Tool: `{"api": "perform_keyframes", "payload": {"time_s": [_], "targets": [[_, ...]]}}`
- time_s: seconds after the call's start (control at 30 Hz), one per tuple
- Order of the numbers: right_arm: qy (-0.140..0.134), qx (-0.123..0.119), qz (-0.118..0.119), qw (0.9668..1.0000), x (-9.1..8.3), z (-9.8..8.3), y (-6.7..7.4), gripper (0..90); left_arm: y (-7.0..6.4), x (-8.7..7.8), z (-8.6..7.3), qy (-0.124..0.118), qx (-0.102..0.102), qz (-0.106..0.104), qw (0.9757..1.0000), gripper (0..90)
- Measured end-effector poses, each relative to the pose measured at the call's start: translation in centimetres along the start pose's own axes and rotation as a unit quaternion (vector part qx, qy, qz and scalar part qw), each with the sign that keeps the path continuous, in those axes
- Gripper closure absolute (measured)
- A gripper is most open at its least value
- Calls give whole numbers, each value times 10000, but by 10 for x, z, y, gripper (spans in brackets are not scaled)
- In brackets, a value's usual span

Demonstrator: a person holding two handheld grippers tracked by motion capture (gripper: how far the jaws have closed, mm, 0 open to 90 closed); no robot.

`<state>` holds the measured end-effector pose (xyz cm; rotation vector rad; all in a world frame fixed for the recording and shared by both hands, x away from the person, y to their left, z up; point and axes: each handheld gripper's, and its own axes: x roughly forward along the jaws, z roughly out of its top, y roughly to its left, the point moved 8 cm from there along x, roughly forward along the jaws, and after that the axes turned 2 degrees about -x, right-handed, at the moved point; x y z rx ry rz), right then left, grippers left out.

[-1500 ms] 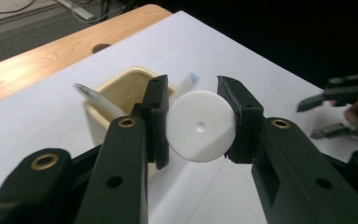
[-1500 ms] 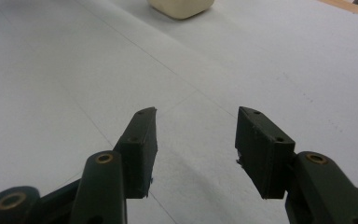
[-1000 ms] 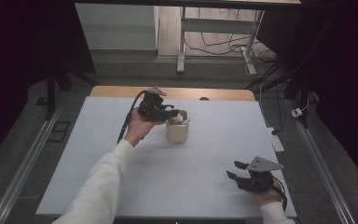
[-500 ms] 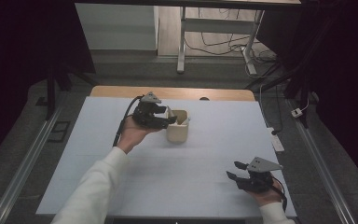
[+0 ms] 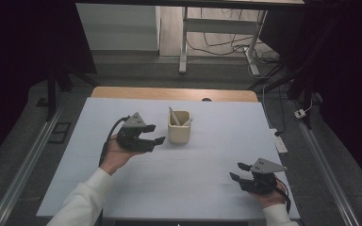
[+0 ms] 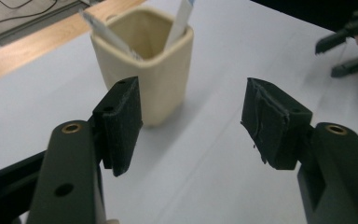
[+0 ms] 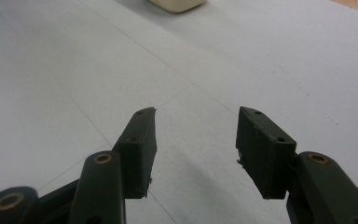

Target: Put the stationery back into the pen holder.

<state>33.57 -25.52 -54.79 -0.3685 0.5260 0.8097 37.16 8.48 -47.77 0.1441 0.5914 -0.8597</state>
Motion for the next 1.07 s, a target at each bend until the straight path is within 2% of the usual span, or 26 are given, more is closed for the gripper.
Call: {"api": "perform_keyframes", "payload": {"time_s": [0.23, 0.5, 0.6, 0.8, 0.9, 1.07], "targets": [[-50, 56, 27, 10000, 0, 0, -2, 465, -3, -24, -42, -62, -99, 97, 9999, 357], [-25, 113, 8, 9999, -2, -1, -5, 458, -8, -42, -84, -46, -258, 179, 9995, 333], [-21, 102, -9, 9999, -3, -1, -7, 457, -11, -45, -97, 30, -216, 230, 9995, 328], [-31, 97, 11, 9999, -3, -1, -8, 456, -15, -44, -111, 165, -153, 298, 9993, 322], [-40, 73, 6, 10000, -4, 0, -8, 457, -15, -43, -113, 212, -82, 332, 9992, 319], [-71, 8, -7, 10000, -5, 1, -7, 456, -13, -44, -113, 178, -129, 358, 9991, 313]]}}
